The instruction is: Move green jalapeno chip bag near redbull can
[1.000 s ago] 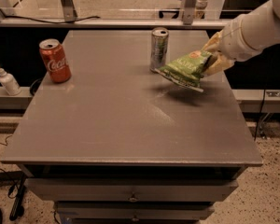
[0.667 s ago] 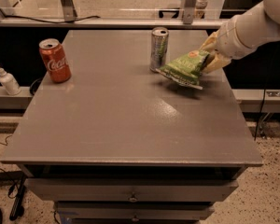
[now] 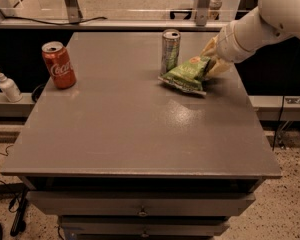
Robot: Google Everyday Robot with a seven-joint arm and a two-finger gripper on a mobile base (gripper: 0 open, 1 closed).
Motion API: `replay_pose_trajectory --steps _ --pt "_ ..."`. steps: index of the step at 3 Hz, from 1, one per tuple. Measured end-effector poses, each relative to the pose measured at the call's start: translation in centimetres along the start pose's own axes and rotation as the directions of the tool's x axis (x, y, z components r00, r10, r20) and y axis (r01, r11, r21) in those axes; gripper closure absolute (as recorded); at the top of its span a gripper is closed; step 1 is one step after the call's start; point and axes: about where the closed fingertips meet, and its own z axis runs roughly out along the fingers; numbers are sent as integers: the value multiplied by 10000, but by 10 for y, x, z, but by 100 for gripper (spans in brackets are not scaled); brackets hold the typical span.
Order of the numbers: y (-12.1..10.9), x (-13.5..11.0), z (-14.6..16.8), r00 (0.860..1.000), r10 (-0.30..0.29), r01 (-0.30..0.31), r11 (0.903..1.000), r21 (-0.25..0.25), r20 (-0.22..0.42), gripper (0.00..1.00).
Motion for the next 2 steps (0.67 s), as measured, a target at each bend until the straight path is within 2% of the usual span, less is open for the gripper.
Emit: replay_pose_trajectory --steps 1,2 --pt "-1 -6 14 9996 -219 223 9995 -205 197 100" --pt "-1 -9 19 9993 -268 275 9992 -291 242 83"
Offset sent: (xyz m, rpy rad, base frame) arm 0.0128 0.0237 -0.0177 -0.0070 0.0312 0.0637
